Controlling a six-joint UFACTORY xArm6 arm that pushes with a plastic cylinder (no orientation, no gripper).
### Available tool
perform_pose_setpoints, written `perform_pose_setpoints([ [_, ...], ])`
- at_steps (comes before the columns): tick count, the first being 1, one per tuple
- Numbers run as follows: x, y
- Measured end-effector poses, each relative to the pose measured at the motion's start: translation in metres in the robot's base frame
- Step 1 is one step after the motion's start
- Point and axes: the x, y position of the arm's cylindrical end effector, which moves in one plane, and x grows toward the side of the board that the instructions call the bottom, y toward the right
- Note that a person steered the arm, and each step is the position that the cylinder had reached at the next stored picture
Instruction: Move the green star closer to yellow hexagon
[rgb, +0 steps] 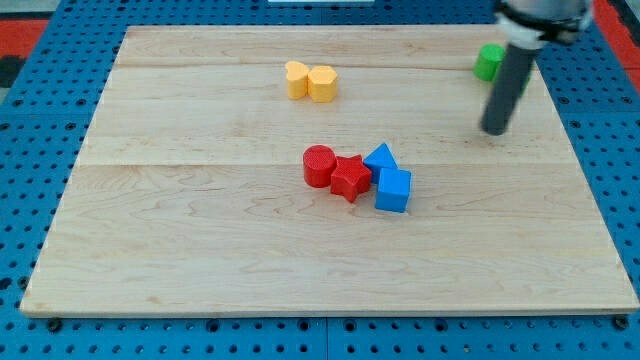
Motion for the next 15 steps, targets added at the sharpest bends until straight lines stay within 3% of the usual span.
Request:
perform_pose_setpoints([
  [2, -0.042, 0.110],
  [5, -0.111, 0.102],
  [8, -0.068, 0.101],
  [12, -0.073, 0.004],
  [15, -0.108, 0.067],
])
